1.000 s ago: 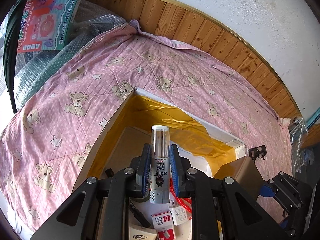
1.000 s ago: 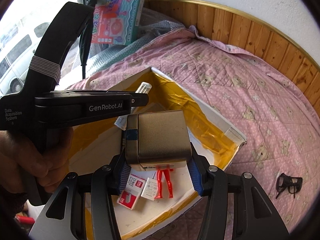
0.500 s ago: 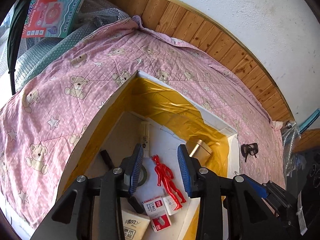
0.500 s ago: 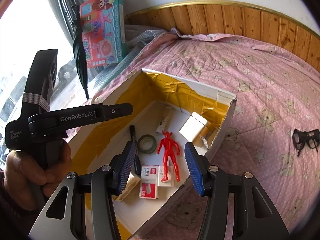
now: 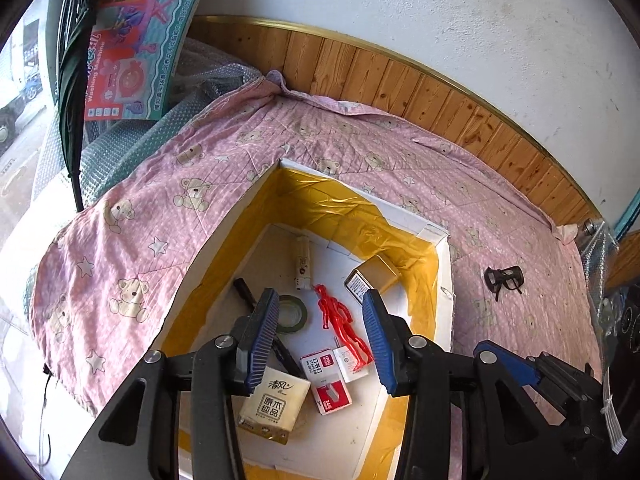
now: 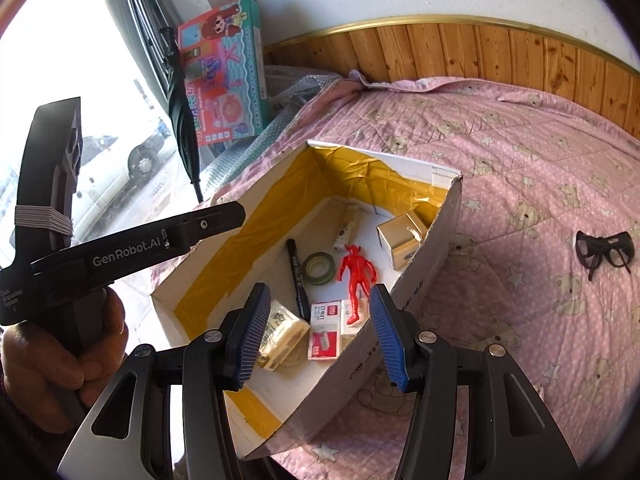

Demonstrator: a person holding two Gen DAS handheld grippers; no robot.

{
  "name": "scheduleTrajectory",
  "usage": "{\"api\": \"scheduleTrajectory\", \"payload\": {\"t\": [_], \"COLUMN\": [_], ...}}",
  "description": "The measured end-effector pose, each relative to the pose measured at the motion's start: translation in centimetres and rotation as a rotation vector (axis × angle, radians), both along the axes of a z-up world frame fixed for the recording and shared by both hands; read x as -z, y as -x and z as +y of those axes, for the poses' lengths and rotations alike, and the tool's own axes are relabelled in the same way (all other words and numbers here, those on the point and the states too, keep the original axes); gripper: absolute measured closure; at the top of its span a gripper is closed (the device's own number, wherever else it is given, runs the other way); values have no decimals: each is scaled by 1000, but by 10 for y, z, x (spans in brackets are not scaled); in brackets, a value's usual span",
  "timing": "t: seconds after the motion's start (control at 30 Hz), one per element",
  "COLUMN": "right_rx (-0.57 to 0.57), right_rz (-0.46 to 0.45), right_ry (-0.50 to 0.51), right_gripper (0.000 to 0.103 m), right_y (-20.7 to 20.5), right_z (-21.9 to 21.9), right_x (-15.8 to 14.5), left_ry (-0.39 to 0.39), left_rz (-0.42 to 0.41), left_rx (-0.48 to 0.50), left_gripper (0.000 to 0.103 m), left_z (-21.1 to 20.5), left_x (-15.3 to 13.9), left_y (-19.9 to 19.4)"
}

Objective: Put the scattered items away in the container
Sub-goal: 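Open the right tool to drop the gold box while the left tool drops the tube, then move both open tools away from the box toward the pink stapler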

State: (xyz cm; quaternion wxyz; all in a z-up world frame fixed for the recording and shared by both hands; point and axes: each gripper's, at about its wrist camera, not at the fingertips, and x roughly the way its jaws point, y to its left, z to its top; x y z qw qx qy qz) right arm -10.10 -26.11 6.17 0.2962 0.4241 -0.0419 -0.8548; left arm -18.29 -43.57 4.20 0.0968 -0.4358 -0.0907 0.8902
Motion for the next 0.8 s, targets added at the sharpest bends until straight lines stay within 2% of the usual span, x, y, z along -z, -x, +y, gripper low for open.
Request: {"api": "scheduleTrajectory", "payload": {"t": [0.4,0.8], "right_rx": [8,16], "right_rz": [29,51], "right_ry": [19,42], "right_gripper": [48,48], "right_y": [-40,-72], "right_z": [15,32], "right_x": [-16,-24], "left_ry": [20,23], "left_rz": [89,137], "left_rx": [20,46], "left_gripper": [56,55], "left_z": [11,25], "left_x": [-39,-59], "left_y": [-47,-76]}}
